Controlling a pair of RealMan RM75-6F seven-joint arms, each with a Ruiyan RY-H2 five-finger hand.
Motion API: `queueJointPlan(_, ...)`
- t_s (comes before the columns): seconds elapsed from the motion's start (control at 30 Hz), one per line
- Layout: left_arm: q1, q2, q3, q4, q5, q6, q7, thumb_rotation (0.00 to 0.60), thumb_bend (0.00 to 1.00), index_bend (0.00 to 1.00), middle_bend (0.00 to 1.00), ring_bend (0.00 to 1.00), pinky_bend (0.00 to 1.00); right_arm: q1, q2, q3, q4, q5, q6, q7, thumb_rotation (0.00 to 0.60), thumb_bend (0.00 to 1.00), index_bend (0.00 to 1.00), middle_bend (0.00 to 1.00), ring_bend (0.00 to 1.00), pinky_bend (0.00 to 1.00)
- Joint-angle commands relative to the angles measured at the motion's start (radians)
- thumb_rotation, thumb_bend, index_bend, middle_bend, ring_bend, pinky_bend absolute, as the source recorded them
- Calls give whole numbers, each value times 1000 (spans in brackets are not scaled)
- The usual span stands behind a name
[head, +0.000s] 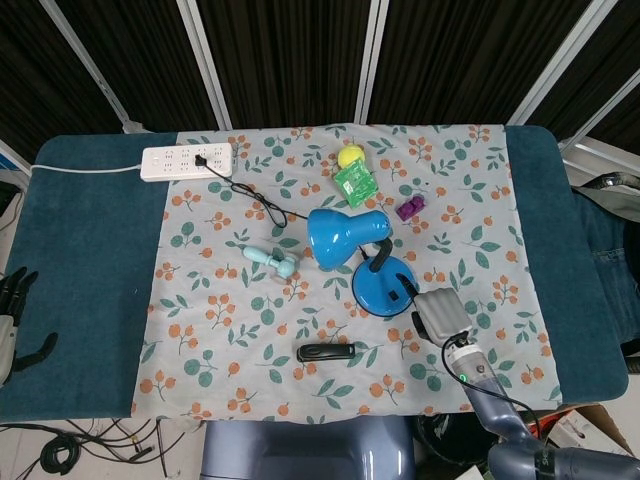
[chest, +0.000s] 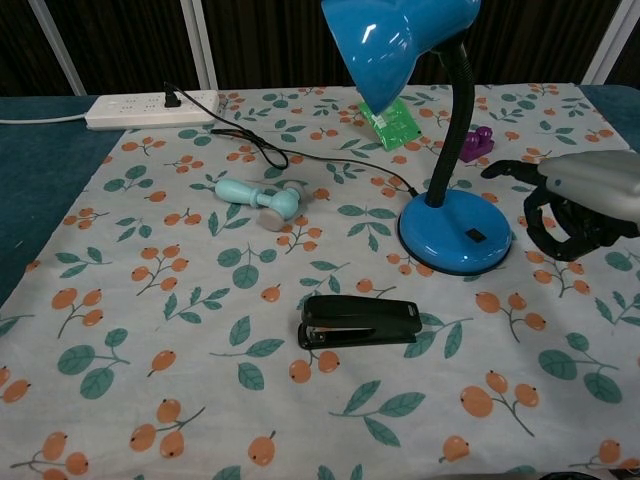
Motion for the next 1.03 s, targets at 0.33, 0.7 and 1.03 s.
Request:
queueJointPlan(0.33,0,-3,-1,-3,0,3,5,600,301,0,0,0,71,-186,273,-51,-239,-150,276,59,600,208,0,146,200,161)
queueJointPlan(0.7,0,-4,-9,-5,-9,8,11,600,301,0,0,0,71,-388,251,-151,-80,-384,534,179,600,200,0,105,155,160)
queueJointPlan(1.03,-3,-1,-2,3,18,11,-4,600,301,0,0,0,71,-412,193,-144,88,-403,494,239,600,200,0,100,137,131)
